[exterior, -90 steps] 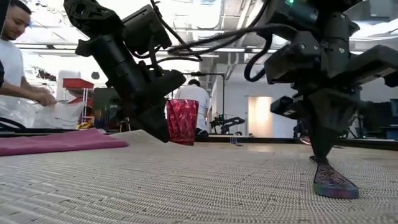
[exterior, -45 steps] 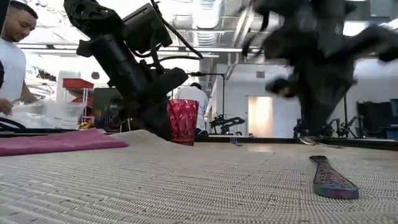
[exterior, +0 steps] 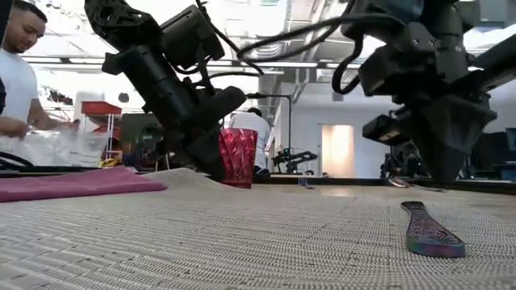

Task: Set table place
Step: Put the blue knife on the middle right of the gray place mat

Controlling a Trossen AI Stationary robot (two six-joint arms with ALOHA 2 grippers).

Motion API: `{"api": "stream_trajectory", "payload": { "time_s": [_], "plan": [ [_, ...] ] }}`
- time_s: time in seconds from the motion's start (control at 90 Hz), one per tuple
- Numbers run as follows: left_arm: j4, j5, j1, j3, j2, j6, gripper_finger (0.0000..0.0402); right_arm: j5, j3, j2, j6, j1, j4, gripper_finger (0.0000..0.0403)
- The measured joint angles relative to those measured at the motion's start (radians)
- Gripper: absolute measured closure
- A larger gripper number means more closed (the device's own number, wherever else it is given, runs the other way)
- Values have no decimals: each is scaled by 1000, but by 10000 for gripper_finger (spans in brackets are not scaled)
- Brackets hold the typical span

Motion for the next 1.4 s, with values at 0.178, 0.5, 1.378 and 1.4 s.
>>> {"api": "stream_trajectory", "payload": {
  "time_s": [0.178,0.5,1.378,1.4],
  "plan": [
    [8,20,1,4,0,-17,402,-6,1,0,3,-1,-18,403],
    [-3,56,18,162,0,174,402,-50,-84,-1,70,-29,-90,403],
    [-238,354,19,153,0,497,402,-24,-85,-7,-28,-23,-97,403],
    [-251,381,19,156,0,521,402,-24,-82,-7,-24,-23,-100,403]
  ]
}}
